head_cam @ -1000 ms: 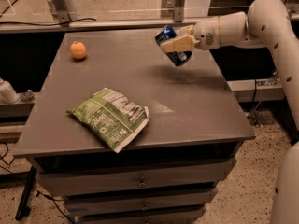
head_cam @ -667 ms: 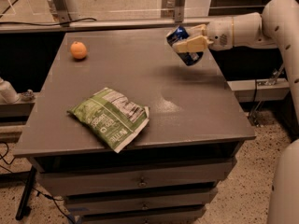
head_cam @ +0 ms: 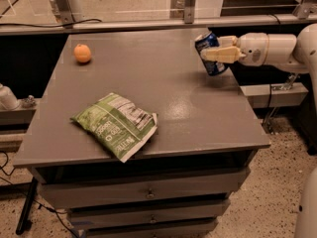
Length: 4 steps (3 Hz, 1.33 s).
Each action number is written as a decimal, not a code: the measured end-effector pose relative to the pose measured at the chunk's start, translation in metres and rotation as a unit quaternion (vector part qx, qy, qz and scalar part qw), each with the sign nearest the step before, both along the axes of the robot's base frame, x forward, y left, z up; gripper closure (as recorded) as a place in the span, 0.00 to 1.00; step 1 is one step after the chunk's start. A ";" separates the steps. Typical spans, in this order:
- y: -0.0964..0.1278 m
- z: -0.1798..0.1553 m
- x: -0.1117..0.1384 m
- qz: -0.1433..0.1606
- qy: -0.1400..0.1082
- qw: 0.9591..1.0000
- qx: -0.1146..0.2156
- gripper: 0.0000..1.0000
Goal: Place pepsi can upright
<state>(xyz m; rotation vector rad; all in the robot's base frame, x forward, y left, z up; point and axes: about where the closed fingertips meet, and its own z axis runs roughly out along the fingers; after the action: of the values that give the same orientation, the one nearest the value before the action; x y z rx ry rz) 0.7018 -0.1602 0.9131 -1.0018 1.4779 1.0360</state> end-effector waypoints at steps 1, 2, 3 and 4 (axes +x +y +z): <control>0.012 -0.014 -0.013 0.022 0.016 0.998 0.053 1.00; 0.023 -0.023 -0.025 0.052 0.006 0.995 0.082 1.00; 0.022 -0.026 -0.030 0.069 -0.013 0.994 0.082 1.00; 0.022 -0.025 -0.030 0.069 -0.013 0.994 0.082 0.82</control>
Offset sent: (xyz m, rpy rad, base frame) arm -0.0447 0.0272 -0.0356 0.2294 -0.0224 0.1747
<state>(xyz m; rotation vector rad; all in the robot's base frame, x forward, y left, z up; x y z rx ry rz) 0.6717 -0.1379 0.8877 -1.0060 1.2939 1.2184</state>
